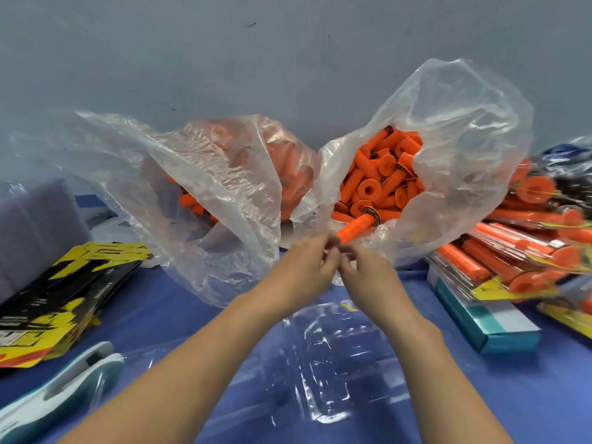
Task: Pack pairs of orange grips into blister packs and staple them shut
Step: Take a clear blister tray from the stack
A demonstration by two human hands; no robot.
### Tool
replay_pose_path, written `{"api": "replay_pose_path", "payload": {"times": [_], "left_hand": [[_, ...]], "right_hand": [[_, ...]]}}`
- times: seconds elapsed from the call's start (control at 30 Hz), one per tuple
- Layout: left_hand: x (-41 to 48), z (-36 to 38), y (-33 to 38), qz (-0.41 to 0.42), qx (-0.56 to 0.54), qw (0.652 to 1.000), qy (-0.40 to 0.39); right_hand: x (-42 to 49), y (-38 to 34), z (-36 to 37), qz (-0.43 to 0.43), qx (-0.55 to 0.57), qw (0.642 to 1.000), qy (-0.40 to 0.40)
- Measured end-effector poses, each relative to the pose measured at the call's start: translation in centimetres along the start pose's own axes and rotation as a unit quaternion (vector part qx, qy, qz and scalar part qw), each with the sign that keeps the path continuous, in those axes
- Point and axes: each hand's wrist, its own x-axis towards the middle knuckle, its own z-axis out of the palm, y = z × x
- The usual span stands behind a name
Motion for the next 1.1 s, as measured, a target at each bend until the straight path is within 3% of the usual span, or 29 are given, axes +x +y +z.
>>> {"api": "replay_pose_path", "payload": {"times": [0.17,0.37,0.5,0.57,0.63,0.73,0.8,0.93,1.1], "left_hand": [[7.8,3.8,0.6,-0.072,0.036,0.997,-0.013],[5.2,0.8,0.7,0.047,0.064,0.996,-0.046],[-2.2,-5.4,-2.1,0.121,0.131,0.984,-0.013],[-6.1,-9.4,-4.9,0.072,0.196,0.978,0.024],[-9.6,-13.8,-8.4,-0.032,0.268,0.961,0.057],[-13.8,-19.3,-13.0,-0.211,0.362,0.902,0.100],[-15.7,-21.1,-15.1,-0.280,0.396,0.869,0.099],[-17.3,-20.8,-17.0,-0.358,0.441,0.822,-0.028],[-17.8,-19.2,-16.6,-0.319,0.526,0.788,-0.013]], "right_hand": [[0.9,2.8,-0.8,0.042,0.019,0.998,0.033],[0.8,1.4,0.7,0.014,0.020,1.000,0.017],[-0.3,-3.0,2.6,-0.060,0.007,0.998,-0.035],[-1.1,-5.3,3.7,-0.088,-0.004,0.994,-0.064],[-1.8,-7.2,4.7,-0.106,-0.014,0.991,-0.079],[-2.7,-9.8,6.1,-0.130,-0.046,0.987,-0.084],[-3.2,-11.0,7.0,-0.147,-0.082,0.983,-0.073],[-4.2,-12.0,8.7,-0.177,-0.107,0.976,-0.072],[-5.1,-12.7,10.0,-0.206,-0.112,0.969,-0.075]]}}
